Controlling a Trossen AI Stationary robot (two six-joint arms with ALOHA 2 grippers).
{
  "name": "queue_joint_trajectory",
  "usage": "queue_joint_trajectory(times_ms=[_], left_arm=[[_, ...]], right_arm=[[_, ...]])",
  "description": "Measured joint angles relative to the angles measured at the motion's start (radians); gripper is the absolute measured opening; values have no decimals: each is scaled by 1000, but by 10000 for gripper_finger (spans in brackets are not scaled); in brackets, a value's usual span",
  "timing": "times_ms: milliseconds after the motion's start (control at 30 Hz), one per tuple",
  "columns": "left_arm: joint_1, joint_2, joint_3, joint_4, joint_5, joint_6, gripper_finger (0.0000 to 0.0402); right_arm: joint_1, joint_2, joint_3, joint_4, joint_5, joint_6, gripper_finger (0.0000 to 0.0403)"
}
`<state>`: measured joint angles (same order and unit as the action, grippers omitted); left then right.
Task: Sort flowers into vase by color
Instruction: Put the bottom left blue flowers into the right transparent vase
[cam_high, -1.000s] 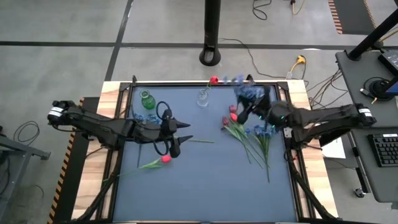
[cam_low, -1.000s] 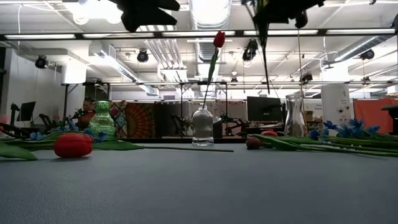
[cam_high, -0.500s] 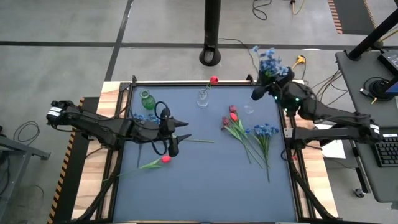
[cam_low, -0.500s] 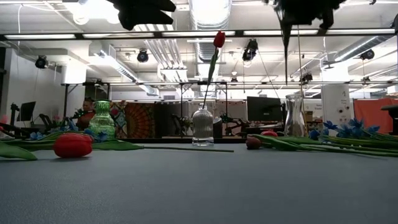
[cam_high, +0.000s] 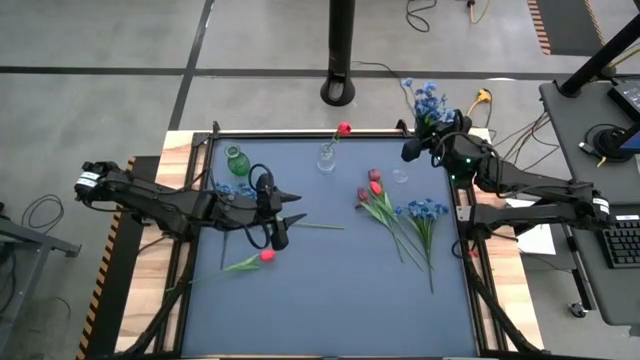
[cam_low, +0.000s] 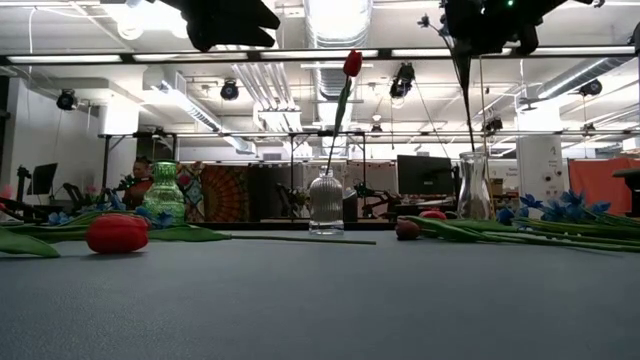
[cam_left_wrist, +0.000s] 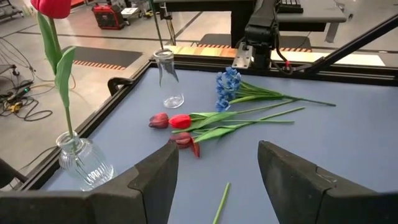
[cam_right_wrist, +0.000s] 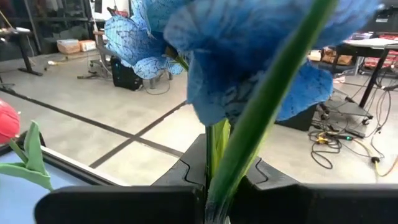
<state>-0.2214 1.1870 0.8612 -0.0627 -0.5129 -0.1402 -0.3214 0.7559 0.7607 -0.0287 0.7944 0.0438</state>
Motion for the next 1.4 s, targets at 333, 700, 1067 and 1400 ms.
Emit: queue_joint_trajectory(times_ms=[333,700,1067,1400], left_arm=[[0,0,0,2,-1,0,204],[0,1,0,2,-1,0,204],[0,1,0,2,-1,0,204],[0,1,0,2,-1,-1,204]], right_arm=[[0,4,-27,3,15,52,22],[0,40,-30,11,19,53,56],[0,36,-30,2,21,53,140],[0,39,-30,-39,20,64,194]])
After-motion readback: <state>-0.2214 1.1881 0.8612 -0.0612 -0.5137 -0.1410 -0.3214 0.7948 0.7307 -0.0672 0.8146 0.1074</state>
